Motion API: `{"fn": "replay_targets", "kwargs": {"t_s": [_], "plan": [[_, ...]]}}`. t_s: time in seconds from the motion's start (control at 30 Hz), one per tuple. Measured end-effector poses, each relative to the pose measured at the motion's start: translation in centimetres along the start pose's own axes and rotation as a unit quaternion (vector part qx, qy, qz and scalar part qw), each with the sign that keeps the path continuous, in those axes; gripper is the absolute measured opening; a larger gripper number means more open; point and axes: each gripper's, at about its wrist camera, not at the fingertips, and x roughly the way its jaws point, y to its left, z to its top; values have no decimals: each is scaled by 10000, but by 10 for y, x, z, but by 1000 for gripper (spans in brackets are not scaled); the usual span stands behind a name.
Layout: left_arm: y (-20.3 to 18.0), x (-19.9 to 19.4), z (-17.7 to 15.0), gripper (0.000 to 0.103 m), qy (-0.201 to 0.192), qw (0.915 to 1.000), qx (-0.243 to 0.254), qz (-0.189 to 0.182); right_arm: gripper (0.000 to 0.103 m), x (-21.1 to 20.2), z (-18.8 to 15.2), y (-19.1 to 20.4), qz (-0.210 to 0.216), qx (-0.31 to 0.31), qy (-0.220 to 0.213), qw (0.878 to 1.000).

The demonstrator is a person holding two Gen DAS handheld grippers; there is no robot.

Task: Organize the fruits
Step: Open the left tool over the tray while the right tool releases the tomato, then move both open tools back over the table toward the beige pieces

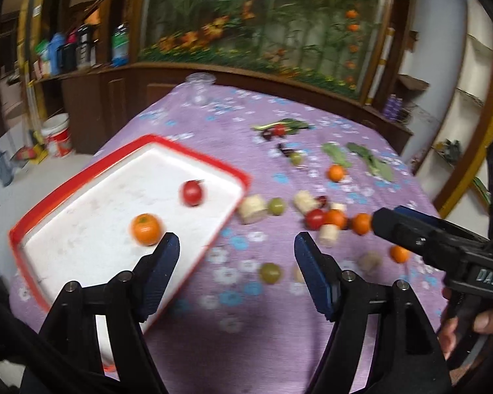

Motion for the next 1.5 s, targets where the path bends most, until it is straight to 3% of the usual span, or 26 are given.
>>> {"fn": "replay_targets", "kwargs": {"t_s": [0.27,0.67,1.23,1.4,1.5], "plan": [[-32,2,-1,72,76,9992,276,-277,87,-23,-13,-22,-281,-70,-123,9995],[-33,11,-13,73,196,9991,221,-292,87,-33,-18,-38,-532,7,-89,9985],[-35,33,-31,73,519,9972,200,-495,87,-22,-40,-80,-929,231,287,9950],[-46,40,-38,73,637,9952,417,-609,86,-18,-50,-91,-947,303,439,9941],[-57,42,-41,72,654,9936,625,-673,80,-15,-53,-92,-925,291,492,9941]]}}
